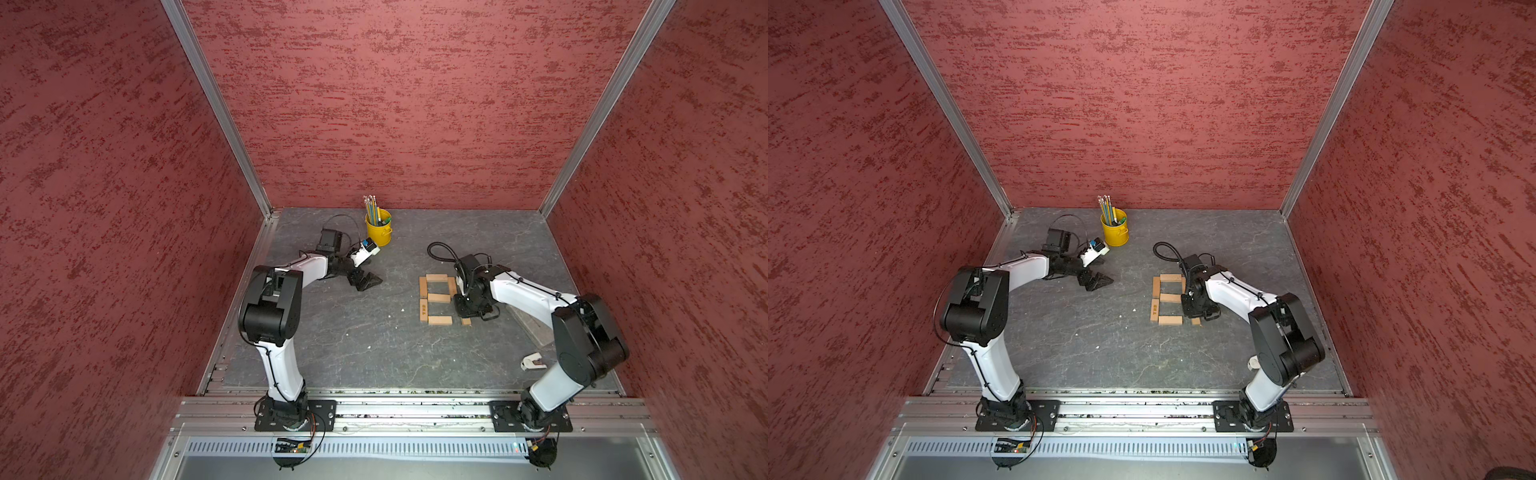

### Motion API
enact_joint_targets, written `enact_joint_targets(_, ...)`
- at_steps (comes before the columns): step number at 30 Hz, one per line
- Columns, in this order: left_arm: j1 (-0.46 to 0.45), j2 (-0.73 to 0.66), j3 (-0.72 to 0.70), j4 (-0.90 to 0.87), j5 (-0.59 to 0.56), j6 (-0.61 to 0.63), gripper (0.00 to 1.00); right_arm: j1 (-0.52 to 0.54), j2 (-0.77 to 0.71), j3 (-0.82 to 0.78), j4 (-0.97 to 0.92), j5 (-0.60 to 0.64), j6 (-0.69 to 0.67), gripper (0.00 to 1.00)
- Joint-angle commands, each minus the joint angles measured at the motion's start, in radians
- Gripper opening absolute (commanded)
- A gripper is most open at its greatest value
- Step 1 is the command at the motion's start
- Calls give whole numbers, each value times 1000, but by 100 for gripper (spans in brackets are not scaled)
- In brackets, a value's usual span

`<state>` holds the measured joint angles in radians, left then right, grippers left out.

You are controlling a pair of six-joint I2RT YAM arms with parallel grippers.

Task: Assemble the number 8 with building blocks
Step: Assemble the building block at the center of the board.

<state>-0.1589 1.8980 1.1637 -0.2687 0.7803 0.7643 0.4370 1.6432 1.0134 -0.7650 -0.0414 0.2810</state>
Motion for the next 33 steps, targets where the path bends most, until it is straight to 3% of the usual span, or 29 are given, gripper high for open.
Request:
enact_joint_targets(1,2,-4,7,6,13,6,99,6,0,-4,50,-27,38,2)
enact_joint_targets(18,7,-5,4,6,25,7,99,12,82,-4,98,-74,40,2)
enact_joint_targets(33,15,-6,6,5,37,5,100,12,123,1,112,-35,85,2)
